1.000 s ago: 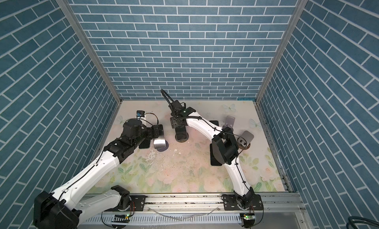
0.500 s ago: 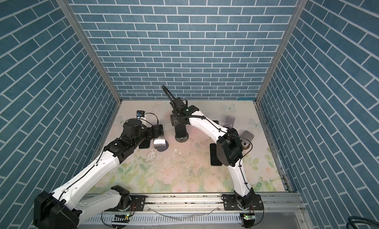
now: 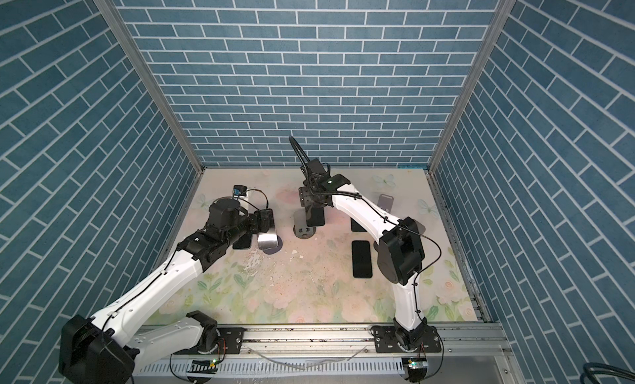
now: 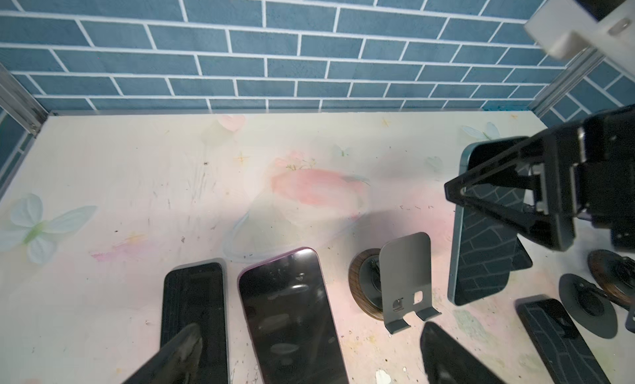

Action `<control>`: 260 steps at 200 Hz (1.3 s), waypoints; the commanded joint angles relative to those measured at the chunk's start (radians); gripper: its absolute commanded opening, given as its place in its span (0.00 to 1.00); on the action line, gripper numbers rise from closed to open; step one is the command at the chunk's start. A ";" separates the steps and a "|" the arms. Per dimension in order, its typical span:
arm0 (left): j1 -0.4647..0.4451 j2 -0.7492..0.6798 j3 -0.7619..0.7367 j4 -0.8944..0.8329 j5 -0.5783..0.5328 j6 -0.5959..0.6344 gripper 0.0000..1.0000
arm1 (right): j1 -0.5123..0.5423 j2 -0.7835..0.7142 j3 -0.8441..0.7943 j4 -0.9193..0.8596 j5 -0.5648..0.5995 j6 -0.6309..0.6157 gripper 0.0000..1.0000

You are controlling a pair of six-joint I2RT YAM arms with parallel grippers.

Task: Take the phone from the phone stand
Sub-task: 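Lift the teal-cased phone up off its stand with the right gripper, then carry the teal-cased phone with the right gripper and lower it beside a black phone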

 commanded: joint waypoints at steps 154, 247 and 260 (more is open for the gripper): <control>-0.001 0.049 0.050 0.028 0.063 -0.018 1.00 | -0.139 -0.031 -0.262 0.142 -0.055 -0.034 0.52; -0.001 0.056 0.050 0.026 0.058 -0.014 1.00 | -0.178 0.042 -0.258 0.148 -0.073 -0.052 0.53; 0.000 0.058 0.050 0.027 0.058 -0.014 1.00 | -0.183 0.050 -0.256 0.149 -0.076 -0.057 0.53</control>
